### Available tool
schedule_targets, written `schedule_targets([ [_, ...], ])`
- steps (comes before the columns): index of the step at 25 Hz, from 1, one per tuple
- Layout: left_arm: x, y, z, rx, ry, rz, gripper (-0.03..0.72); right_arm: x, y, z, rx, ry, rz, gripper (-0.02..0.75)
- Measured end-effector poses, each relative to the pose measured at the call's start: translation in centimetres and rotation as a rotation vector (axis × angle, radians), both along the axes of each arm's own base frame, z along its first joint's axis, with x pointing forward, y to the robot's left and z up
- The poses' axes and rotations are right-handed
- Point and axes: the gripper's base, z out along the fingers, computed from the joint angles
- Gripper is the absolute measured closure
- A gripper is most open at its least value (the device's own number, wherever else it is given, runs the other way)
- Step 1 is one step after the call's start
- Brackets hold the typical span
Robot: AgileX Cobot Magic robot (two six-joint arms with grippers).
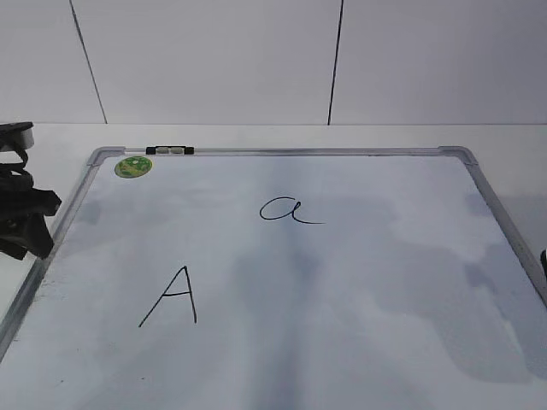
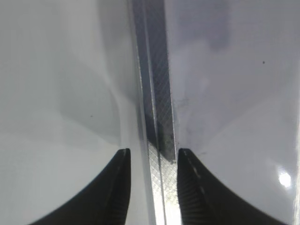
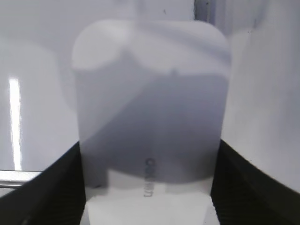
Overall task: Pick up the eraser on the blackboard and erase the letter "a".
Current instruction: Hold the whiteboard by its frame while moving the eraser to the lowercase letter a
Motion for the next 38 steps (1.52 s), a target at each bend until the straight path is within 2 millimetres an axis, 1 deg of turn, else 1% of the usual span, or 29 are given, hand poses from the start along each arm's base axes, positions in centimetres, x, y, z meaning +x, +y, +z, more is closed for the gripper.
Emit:
schedule_targets([
  [5,0.1,0.0,-0.9,0.001,0.024,0.0,0.441,0.0,0.0,0.0,0.0,-0.001,0.001,0.172],
  [9,0.2,0.0,-1.1,0.001,0.031,0.0,0.464,0.0,0.0,0.0,0.0,-0.001,0.001,0.172],
  [22,0.4,0.0,-1.4,-0.012,0.049,0.009,0.638,0.0,0.0,0.0,-0.004,-0.001,0.013,0.172],
  [28,0.4,0.1,-1.4,-0.016,0.053,0.021,0.655,0.2,0.1,0.1,-0.009,0.005,0.048,0.172],
  [30,0.4,0.1,-1.4,-0.016,0.053,0.023,0.655,1.0,0.3,0.2,-0.004,0.02,0.059,0.172],
  [33,0.4,0.1,-1.4,-0.016,0.053,0.023,0.655,2.8,0.7,0.5,0.008,0.037,0.079,0.172],
  [36,0.4,0.1,-1.4,-0.016,0.053,0.023,0.655,5.2,1.4,0.7,0.015,0.047,0.099,0.172],
  [38,0.4,0.1,-1.4,-0.016,0.053,0.023,0.655,6.9,2.1,0.4,0.011,0.065,0.126,0.172],
])
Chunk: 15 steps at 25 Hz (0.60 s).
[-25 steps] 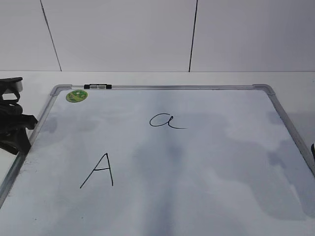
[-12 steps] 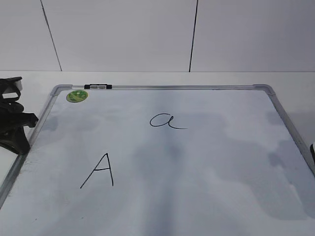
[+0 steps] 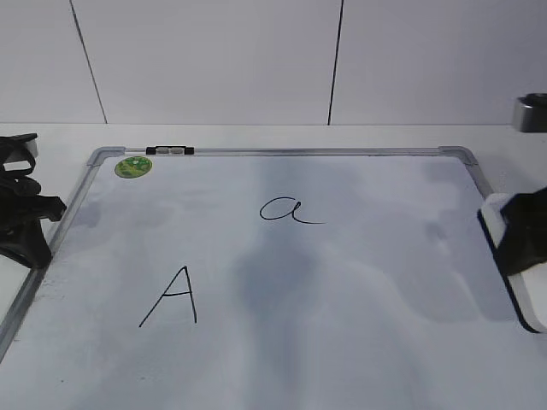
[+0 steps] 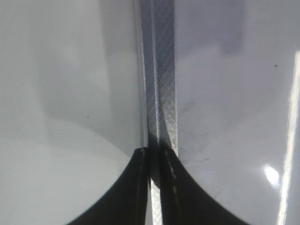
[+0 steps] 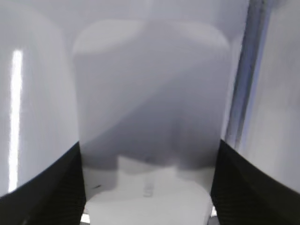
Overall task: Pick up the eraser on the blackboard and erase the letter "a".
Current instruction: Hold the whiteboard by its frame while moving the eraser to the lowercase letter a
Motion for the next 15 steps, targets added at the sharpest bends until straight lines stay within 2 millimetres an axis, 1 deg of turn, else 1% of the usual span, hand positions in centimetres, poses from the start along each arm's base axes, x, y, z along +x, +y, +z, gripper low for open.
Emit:
schedule_targets([
  [8,0.0,0.0,0.0,0.0,0.001,0.0,0.655,7.3,4.9,-1.3,-0.004,0.033,0.113,0.172],
  [10,0.0,0.0,0.0,-0.001,0.001,0.0,0.655,9.1,6.1,-1.9,-0.01,0.062,0.133,0.172],
  [15,0.0,0.0,0.0,-0.001,0.002,0.0,0.655,13.0,8.4,-2.6,-0.013,0.078,0.163,0.172],
])
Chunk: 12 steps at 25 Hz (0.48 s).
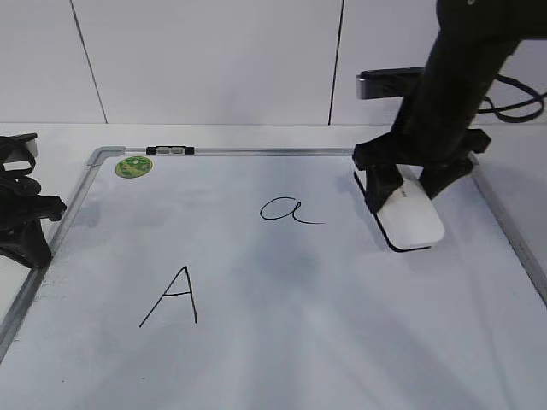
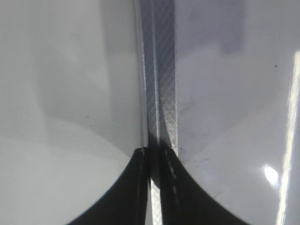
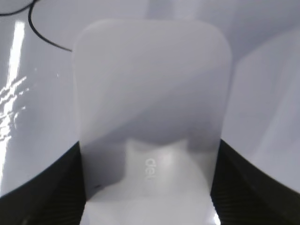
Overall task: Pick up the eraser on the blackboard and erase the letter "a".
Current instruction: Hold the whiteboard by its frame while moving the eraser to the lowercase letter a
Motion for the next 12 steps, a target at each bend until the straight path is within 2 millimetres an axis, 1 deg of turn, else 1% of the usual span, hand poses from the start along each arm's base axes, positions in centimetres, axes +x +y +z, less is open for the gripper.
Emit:
schedule_targets([
  [2,0.0,0.0,0.0,0.0,0.0,0.0,0.655,1.1,0.9,-0.5,-0.003,0.01,0.012,0.172],
  [5,0.0,0.0,0.0,0.0,0.0,0.0,0.655,2.3,2.3,-1.2,-0.006,0.019,0.036,0.172],
  [12,0.0,0.0,0.0,0.0,-0.001,0.0,0.655,3.5,6.3,-3.1,-0.004,0.013,0.11,0.172],
])
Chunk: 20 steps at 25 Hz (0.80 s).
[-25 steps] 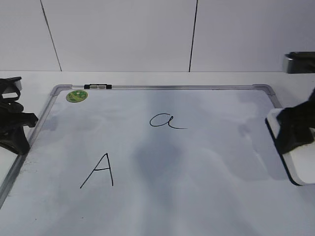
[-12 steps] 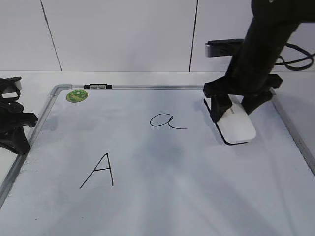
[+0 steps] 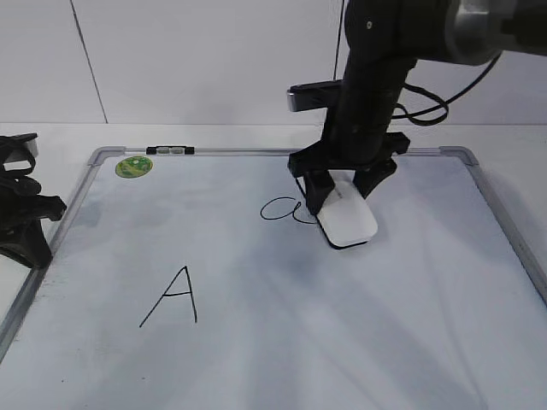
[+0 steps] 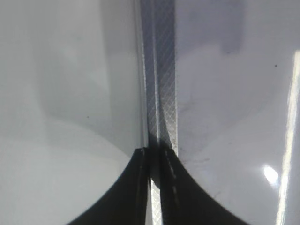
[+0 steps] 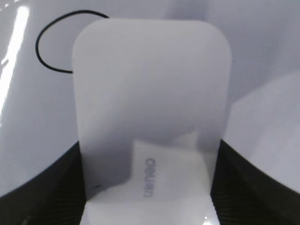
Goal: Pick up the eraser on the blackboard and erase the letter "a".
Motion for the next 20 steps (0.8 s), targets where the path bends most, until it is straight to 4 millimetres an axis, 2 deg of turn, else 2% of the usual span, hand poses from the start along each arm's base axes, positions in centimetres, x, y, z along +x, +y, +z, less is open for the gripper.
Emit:
schedule_targets([
  [7,0.0,0.0,0.0,0.0,0.001,0.0,0.655,1.0,1.4,-0.9,-0.015,-0.01,0.026,0.172],
  [13,0.0,0.0,0.0,-0.001,0.001,0.001,0.654,1.4,1.6,-1.9,-0.043,-0.007,0.028,0.172],
  [20,0.0,0.0,0.0,-0.001,0.001,0.001,0.654,1.7,1.8,-2.1,-0.035,-0.036,0.02,0.172],
])
